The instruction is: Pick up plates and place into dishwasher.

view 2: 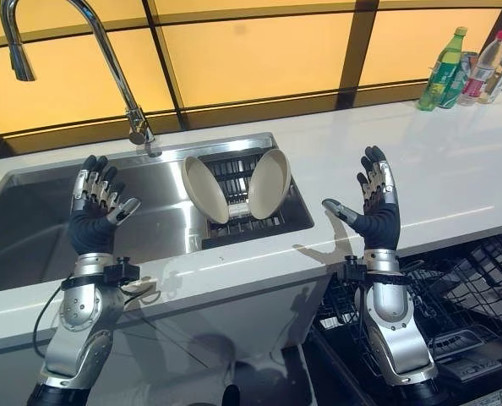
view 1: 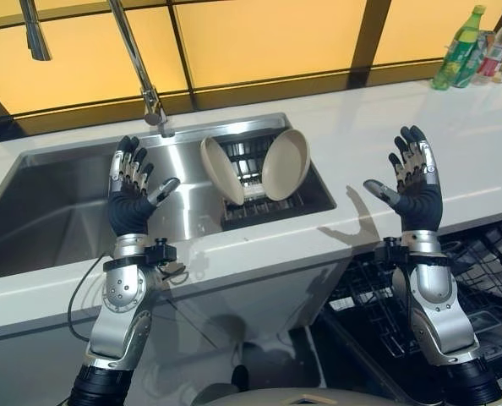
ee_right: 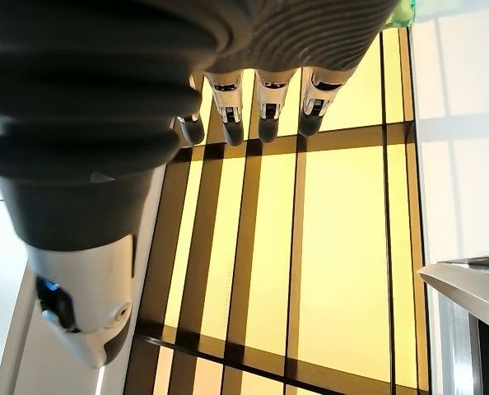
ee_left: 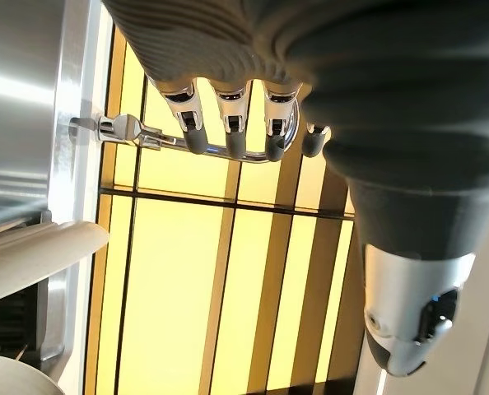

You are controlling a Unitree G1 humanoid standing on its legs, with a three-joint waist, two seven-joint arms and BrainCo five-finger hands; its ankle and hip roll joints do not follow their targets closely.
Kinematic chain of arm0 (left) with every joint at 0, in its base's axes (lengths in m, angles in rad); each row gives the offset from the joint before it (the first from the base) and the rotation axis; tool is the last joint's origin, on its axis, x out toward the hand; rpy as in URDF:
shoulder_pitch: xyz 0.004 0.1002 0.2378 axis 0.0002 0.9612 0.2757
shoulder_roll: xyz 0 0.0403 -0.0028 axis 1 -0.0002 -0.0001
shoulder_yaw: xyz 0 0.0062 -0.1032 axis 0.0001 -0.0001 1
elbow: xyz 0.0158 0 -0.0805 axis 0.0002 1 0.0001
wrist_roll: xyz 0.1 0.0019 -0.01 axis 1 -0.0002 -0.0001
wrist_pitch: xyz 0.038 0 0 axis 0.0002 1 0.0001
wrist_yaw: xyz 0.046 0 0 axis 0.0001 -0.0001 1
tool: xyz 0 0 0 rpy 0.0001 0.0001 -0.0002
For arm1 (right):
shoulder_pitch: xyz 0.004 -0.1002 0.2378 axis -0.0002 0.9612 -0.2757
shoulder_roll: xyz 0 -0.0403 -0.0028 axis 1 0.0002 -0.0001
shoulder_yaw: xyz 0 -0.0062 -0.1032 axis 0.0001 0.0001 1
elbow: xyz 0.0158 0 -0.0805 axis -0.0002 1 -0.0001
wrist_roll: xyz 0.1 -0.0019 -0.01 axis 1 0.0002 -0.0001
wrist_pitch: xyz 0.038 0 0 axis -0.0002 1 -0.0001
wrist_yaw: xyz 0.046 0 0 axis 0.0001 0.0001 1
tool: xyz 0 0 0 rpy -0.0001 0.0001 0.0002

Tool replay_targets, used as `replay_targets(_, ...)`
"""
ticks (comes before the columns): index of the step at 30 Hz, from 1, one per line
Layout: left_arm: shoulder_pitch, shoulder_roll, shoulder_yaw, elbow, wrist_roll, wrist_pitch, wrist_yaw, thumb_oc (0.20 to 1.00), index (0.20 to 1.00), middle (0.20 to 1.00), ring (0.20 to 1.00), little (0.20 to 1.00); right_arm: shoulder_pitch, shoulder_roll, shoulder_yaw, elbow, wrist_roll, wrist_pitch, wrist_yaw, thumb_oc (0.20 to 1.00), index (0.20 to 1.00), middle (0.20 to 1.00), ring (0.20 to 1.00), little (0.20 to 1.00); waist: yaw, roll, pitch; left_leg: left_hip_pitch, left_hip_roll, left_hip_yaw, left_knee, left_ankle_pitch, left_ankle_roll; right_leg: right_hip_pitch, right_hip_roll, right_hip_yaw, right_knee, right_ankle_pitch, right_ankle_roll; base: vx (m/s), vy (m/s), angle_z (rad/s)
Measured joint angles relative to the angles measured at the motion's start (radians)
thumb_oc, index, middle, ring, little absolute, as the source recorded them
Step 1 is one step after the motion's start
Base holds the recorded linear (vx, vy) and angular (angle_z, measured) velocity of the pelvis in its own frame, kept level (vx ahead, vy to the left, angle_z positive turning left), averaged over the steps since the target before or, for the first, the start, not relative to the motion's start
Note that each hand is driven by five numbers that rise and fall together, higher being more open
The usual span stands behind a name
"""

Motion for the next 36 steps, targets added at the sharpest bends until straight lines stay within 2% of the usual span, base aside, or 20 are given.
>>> replay_targets(10,0.000,0.004,0.000,0.000,0.000,-0.004,-0.037,1.000,1.000,1.000,1.000,1.000,0.010,0.001,0.000,0.000,0.000,0.000,0.007,1.000,1.000,1.000,1.000,1.000,-0.001,-0.022,-0.014,0.010,0.005,0.011,-0.001,0.000,0.000,0.000,0.001,0.016,0.007,0.000,0.000,0.00,0.008,-0.04)
replay_targets(23,0.001,0.008,-0.001,0.000,0.002,-0.005,-0.037,1.000,1.000,1.000,1.000,1.000,0.010,0.001,0.000,0.000,0.000,0.000,0.010,1.000,1.000,1.000,1.000,1.000,0.001,-0.027,-0.024,0.007,0.006,0.010,-0.001,0.000,0.000,-0.001,0.002,0.015,0.005,0.001,0.000,0.00,-0.016,0.00)
replay_targets(26,0.003,0.022,0.000,0.000,0.069,-0.006,-0.037,1.000,1.000,1.000,1.000,1.000,0.010,0.000,0.000,0.000,0.000,0.000,0.015,1.000,1.000,1.000,1.000,1.000,0.001,-0.027,-0.026,0.006,0.006,0.010,-0.001,0.000,0.000,-0.001,0.003,0.015,0.005,0.001,0.000,0.01,-0.065,0.00)
replay_targets(30,0.002,0.104,0.010,-0.001,0.232,-0.006,-0.051,1.000,1.000,1.000,1.000,1.000,0.010,-0.005,-0.002,-0.001,0.037,0.000,0.018,1.000,1.000,1.000,1.000,1.000,-0.001,-0.026,-0.035,0.008,0.008,0.010,0.000,-0.001,-0.001,-0.001,0.004,0.016,0.005,0.001,-0.001,0.02,-0.073,-0.01)
replay_targets(34,-0.003,0.234,0.035,0.005,0.397,-0.001,-0.074,1.000,1.000,1.000,1.000,1.000,0.011,-0.025,-0.002,0.000,0.042,0.005,0.026,1.000,1.000,1.000,1.000,1.000,-0.005,-0.019,-0.044,0.012,0.010,0.014,-0.001,-0.002,-0.003,0.002,0.006,0.022,0.005,0.001,-0.001,0.05,-0.081,-0.03)
replay_targets(36,-0.012,0.331,0.039,0.043,0.491,0.001,-0.074,1.000,1.000,1.000,1.000,1.000,0.011,-0.053,-0.003,0.000,0.066,0.020,0.033,1.000,1.000,1.000,1.000,1.000,-0.010,-0.009,-0.051,0.015,0.012,0.017,0.000,-0.002,-0.004,0.001,0.008,0.025,0.008,0.000,-0.002,0.08,-0.091,-0.04)
